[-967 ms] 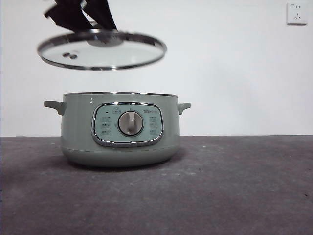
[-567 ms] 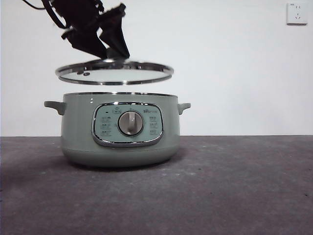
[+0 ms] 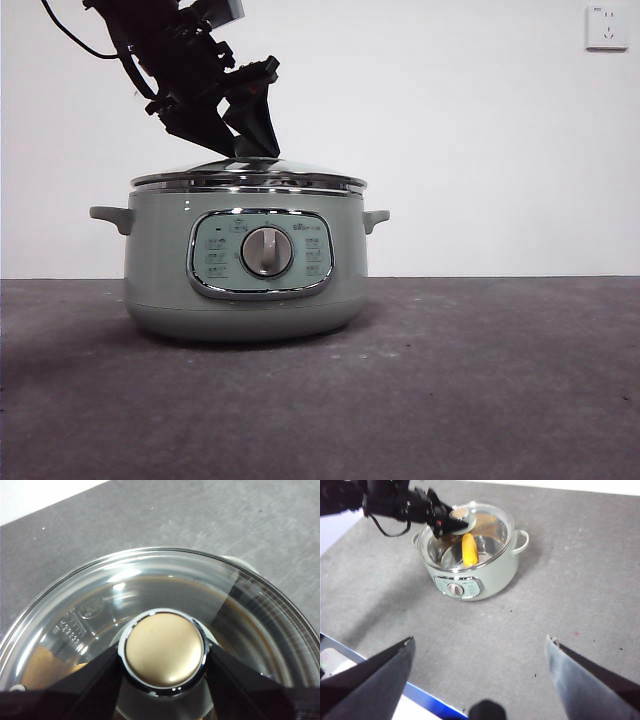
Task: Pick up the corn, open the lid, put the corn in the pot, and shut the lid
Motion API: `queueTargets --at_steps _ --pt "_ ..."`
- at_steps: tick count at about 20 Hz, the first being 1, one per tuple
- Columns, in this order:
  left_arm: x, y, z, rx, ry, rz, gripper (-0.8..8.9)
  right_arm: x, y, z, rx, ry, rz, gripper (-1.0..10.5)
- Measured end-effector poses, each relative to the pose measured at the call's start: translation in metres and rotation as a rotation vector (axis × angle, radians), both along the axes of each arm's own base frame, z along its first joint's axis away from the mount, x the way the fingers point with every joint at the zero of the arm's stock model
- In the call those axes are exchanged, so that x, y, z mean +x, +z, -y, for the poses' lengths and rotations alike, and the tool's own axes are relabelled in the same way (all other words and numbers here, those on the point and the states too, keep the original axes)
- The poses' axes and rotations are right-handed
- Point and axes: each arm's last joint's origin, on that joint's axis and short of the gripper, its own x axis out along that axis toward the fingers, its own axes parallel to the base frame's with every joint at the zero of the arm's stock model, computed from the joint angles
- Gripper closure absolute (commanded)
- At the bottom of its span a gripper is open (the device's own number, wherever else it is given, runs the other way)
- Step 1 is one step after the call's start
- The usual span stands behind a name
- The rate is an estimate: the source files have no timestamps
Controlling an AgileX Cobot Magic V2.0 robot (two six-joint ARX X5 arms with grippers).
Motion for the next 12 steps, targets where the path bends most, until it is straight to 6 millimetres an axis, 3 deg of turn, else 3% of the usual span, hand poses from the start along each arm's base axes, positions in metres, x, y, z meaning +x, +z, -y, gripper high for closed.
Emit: queueTargets --at_steps 12 --pt "0.0044 -0.0056 0.0028 0.026 0.018 -0.006 8.22 -0.0027 -0.0005 0.0024 0.008 -0.002 0.005 5.1"
